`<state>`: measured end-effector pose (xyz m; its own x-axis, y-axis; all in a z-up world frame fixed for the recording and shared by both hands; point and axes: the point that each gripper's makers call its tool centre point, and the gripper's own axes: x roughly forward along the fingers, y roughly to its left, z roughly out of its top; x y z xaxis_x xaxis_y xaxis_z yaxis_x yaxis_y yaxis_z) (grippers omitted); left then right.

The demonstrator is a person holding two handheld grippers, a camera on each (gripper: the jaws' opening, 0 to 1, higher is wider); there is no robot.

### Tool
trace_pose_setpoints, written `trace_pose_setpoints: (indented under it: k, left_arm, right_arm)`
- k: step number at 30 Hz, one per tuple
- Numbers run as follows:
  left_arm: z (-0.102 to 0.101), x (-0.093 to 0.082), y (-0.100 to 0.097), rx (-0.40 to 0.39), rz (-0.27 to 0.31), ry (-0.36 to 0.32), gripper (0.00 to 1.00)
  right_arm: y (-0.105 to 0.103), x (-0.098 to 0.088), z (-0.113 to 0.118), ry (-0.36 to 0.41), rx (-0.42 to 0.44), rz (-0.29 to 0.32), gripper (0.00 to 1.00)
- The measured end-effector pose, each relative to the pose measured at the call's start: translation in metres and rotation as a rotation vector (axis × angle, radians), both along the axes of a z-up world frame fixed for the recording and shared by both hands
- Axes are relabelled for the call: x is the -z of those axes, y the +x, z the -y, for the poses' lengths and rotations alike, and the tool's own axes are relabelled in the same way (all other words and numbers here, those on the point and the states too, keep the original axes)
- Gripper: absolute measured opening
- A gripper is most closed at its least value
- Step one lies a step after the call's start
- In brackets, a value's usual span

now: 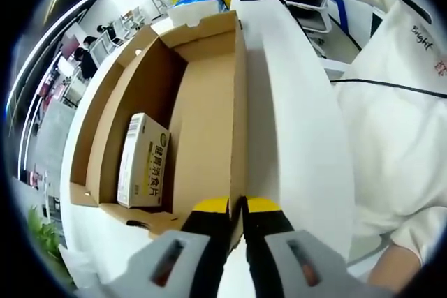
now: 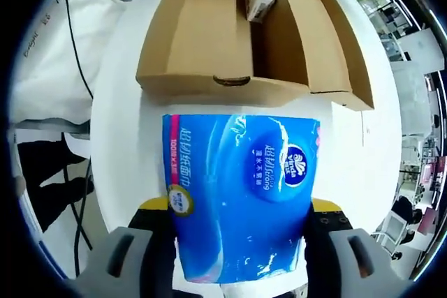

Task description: Operate the shoe box by opening the lid, removing the specified soft item, and placing it in the target area until the item is outside and the box remains undamaged.

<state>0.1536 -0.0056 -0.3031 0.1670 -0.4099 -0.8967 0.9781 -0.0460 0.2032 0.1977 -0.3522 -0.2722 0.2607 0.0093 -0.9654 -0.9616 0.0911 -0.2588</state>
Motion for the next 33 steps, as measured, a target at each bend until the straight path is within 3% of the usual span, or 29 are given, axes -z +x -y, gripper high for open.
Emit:
trace_pose_setpoints:
  k: [8,14,19,22,23,26,30,33]
  left_arm:
    - [0.000,-0.001,0.000,0.000,0.019,-0.010,0.06]
    - [0.000,0.000,0.001,0.001,0.016,-0.003,0.06]
    - [0.000,-0.001,0.000,-0.001,0.016,-0.007,0.06]
    - [0.001,-0.001,0.001,-0.009,0.001,-0.007,0.06]
    - [0.001,-0.001,0.001,-0.015,-0.003,-0.008,0.06]
    - [0.001,-0.001,0.001,0.004,0.008,-0.014,0.06]
    - [0.001,0.000,0.001,-0.004,0.002,-0.012,0.06]
    - [0.002,0.000,0.000,0.007,0.006,-0.007,0.05]
  right_arm:
    - [-0.002,-0.005,0.002,0.022,0.016,0.029,0.73]
    - [-0.007,-0.027,-0.024,0.225,0.040,0.044,0.77]
    - [-0.005,-0.041,-0.025,0.273,0.045,0.062,0.75]
    - [0.004,-0.055,-0.032,0.406,0.120,0.091,0.69]
    - [0.005,-0.062,-0.035,0.458,0.154,0.089,0.62]
    - [0.003,-0.080,-0.053,0.620,0.151,0.098,0.53]
    - [0.018,-0.112,-0.070,0.811,0.152,0.241,0.51]
    - [0.032,-0.125,-0.071,0.854,0.165,0.372,0.49]
